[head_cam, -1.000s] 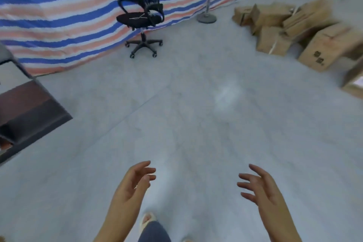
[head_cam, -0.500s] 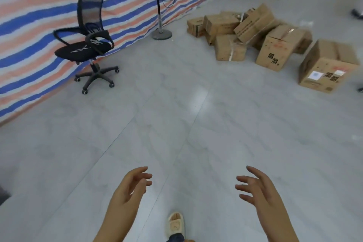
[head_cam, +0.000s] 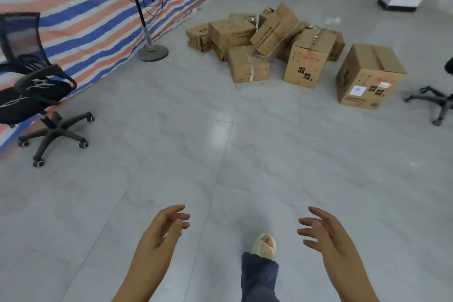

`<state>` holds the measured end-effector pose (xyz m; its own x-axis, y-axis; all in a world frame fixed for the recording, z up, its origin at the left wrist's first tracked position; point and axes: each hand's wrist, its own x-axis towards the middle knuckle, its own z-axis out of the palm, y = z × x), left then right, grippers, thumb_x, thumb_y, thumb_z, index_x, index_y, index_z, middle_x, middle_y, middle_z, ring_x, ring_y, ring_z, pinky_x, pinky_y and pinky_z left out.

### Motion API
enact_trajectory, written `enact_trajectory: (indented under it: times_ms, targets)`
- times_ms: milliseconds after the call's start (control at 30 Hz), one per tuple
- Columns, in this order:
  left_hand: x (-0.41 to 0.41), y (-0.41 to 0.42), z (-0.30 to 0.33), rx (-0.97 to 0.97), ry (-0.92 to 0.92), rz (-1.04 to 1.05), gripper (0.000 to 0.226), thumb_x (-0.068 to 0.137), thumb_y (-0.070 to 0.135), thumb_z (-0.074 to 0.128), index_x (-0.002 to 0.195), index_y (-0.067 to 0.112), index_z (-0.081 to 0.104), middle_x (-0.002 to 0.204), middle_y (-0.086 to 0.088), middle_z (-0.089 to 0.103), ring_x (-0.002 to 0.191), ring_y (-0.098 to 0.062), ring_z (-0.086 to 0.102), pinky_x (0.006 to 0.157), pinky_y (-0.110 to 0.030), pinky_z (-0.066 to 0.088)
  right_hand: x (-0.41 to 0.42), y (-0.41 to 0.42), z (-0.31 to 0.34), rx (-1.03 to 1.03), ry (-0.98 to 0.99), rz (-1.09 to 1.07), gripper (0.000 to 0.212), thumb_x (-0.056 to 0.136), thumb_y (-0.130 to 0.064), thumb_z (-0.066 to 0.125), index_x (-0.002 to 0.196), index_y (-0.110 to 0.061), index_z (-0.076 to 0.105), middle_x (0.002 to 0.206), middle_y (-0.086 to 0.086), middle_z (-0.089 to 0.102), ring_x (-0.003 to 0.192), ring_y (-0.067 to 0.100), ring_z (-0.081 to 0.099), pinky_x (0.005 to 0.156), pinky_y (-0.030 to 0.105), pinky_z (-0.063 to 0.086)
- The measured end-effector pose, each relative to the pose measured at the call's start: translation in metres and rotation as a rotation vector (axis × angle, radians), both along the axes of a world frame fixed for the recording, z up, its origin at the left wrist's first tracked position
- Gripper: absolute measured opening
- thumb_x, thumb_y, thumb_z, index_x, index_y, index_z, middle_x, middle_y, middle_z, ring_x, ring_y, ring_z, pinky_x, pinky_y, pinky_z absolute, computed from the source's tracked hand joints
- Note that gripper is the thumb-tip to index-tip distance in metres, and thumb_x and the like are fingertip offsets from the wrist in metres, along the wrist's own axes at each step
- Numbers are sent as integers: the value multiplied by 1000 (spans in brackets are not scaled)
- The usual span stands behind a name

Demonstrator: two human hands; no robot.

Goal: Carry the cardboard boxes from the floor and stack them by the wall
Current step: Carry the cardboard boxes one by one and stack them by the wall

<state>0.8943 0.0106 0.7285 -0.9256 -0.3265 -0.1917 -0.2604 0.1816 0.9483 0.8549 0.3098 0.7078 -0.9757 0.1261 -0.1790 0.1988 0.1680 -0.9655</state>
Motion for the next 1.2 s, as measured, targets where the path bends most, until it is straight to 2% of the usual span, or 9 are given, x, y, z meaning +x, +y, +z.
enact_trajectory:
  times_ms: [100,267,333,500,767,900,1100,1200]
  targets:
    - [-67,14,-9,28,1,27,27,96,7,48,107,25,64,102,8,70,91,-9,68,84,-33,49,-70,13,-7,-5,-2,-4,24,98,-12,45,107,-29,60,92,-9,72,82,12,70,70,21,57]
    - [-189,49,-6,77,12,60,30,96,-2,46,103,20,65,96,5,72,88,-14,69,80,-33,50,-199,42,14,19,36,9,24,98,-13,45,109,-27,61,95,-10,72,84,12,70,74,26,57]
    - [-247,64,0,70,38,46,28,96,1,47,104,21,65,97,6,72,89,-12,68,81,-32,50,-256,56,27,35,51,18,24,98,-14,45,110,-28,61,95,-11,71,85,10,69,73,30,57]
    - [-348,83,3,69,21,4,25,97,11,48,108,26,64,101,11,70,93,-8,67,82,-26,49,-356,71,36,41,29,30,24,99,-16,45,111,-30,60,95,-13,71,87,8,69,77,28,51]
    - [-518,70,-21,80,-36,35,23,96,9,47,103,23,64,94,0,72,89,-14,69,83,-33,53,-510,65,5,39,-36,-49,24,99,-14,44,110,-29,61,95,-13,71,85,9,70,72,26,53]
    - [-626,51,-15,103,-21,19,23,97,9,47,103,23,65,96,4,73,88,-11,69,82,-34,52,-604,58,3,13,-20,-154,24,99,-13,44,107,-27,62,93,-8,73,84,12,70,67,19,57]
    - [-781,25,12,89,24,-20,24,98,12,46,106,24,65,100,6,72,92,-10,68,82,-31,49,-743,49,17,13,6,-238,22,100,-20,43,108,-30,61,95,-5,72,86,11,70,71,21,58]
    - [-840,22,16,76,4,-59,25,98,10,45,107,22,65,100,5,72,92,-11,69,83,-33,50,-792,51,15,-4,-14,-285,22,100,-19,41,110,-27,59,100,-1,70,91,16,69,73,23,57]
